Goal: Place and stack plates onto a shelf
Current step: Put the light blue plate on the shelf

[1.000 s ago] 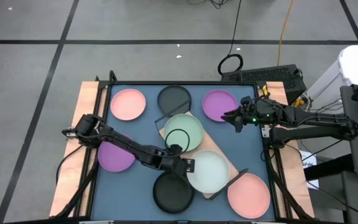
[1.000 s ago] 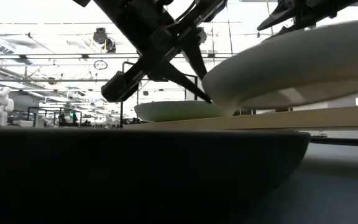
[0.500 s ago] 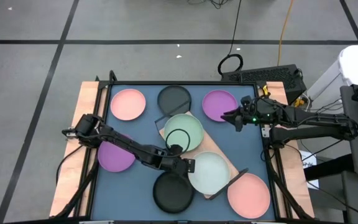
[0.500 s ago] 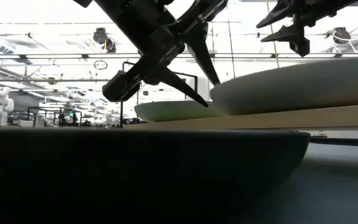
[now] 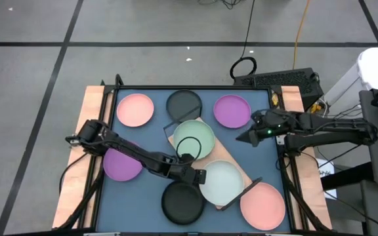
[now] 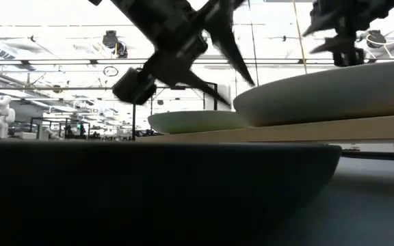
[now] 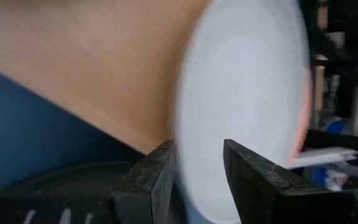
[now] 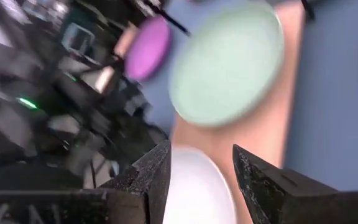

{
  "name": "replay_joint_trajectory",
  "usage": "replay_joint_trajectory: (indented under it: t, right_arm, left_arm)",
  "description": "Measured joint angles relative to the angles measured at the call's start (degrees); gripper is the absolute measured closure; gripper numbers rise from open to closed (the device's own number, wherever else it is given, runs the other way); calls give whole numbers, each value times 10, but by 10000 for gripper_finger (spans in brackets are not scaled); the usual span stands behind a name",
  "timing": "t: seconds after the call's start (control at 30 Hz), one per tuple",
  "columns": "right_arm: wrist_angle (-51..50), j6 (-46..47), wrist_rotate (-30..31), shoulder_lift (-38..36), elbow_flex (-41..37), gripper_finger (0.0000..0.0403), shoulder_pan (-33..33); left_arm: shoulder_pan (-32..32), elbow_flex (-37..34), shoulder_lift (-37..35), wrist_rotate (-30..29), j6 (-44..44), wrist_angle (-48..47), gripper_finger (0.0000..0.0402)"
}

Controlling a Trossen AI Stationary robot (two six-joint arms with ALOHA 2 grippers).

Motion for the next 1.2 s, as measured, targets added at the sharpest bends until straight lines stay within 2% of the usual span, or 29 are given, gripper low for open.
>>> replay_joint_trajectory:
  t: [0.23, 0.43, 0.53, 0.77, 0.9, 1.03, 1.2]
  right_arm:
    - [-55, 18, -39, 50, 0, 282, 52]
    - [-77, 15, -44, 117, 0, 297, 88]
    - [-74, 17, -47, 151, 0, 289, 97]
    - [-45, -19, -74, 206, 0, 243, 119]
    - [-43, -33, -71, 244, 0, 238, 127]
    - [-39, -54, -71, 284, 0, 256, 128]
    - [-22, -59, -55, 310, 0, 298, 128]
  left_arm:
    - [-1, 0, -65, -1, 32, -62, 256]
    - [0, 0, -124, -7, 93, -127, 256]
    - [0, 0, -148, -9, 121, -166, 256]
    - [-1, 1, -168, -11, 138, -216, 256]
    - [1, 1, -173, -12, 140, -235, 256]
    - [5, 0, -172, -12, 143, -239, 256]
    - [5, 0, -172, -12, 144, -239, 256]
